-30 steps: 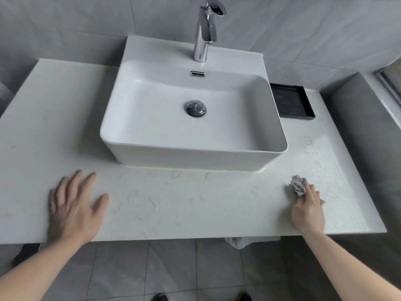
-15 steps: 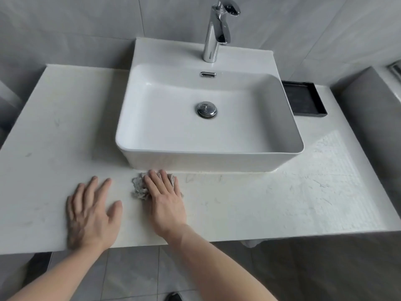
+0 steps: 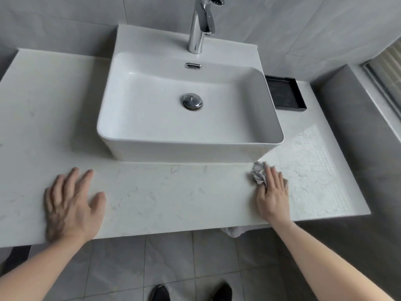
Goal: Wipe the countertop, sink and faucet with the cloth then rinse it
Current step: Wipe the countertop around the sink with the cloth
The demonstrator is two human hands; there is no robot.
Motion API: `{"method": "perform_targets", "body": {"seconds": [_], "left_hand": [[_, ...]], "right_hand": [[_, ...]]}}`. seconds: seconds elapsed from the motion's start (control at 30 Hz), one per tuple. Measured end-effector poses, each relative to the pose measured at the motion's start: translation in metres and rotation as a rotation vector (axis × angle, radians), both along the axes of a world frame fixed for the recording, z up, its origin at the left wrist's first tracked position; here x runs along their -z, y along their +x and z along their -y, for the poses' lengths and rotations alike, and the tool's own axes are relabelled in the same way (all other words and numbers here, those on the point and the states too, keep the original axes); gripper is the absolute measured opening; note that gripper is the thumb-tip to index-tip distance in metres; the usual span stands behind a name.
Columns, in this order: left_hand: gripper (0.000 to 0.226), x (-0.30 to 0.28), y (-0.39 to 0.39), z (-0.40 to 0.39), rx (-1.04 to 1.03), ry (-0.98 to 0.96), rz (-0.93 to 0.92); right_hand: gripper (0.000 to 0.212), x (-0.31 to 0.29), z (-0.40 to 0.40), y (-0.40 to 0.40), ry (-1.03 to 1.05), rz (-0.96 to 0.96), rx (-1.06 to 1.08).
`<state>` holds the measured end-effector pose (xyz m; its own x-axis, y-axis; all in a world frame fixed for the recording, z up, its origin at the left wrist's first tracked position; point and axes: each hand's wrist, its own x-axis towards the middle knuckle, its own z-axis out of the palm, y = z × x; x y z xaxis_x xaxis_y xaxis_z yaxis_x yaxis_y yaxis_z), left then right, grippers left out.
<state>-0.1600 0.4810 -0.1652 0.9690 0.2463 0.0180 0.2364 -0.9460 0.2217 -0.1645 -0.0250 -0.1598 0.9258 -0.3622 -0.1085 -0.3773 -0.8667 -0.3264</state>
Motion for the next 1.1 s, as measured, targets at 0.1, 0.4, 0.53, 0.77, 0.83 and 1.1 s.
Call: {"method": "perform_targets", "body": {"seconds": [0.1, 0.4, 0.53, 0.77, 0.83, 1.1], "left_hand": [[0.069, 0.001, -0.001, 0.001, -0.006, 0.002, -0.005], [0.069, 0.009, 0.002, -0.003, -0.015, -0.004, 0.002], [0.069, 0.017, 0.005, -0.006, 0.003, -0.025, 0.023], [0.067, 0.012, 0.002, -0.001, -0.014, -0.035, 0.018], [0.067, 0.009, 0.001, 0.001, -0.019, -0.038, 0.01], [0.069, -0.001, -0.002, 0.003, -0.021, -0.011, -0.024]], "right_hand": [[0.062, -0.01, 0.067, 0.006, -0.002, -0.075, 0.177], [0.04, -0.05, 0.088, 0.056, 0.103, 0.259, 0.383], [0.05, -0.023, 0.082, 0.09, 0.032, -0.023, 0.185], [0.061, 0.016, 0.012, 0.038, -0.007, 0.084, 0.015], [0.062, 0.017, -0.014, 0.018, -0.002, 0.112, -0.045], [0.071, 0.012, -0.179, -0.043, 0.267, 0.152, -0.561]]}}
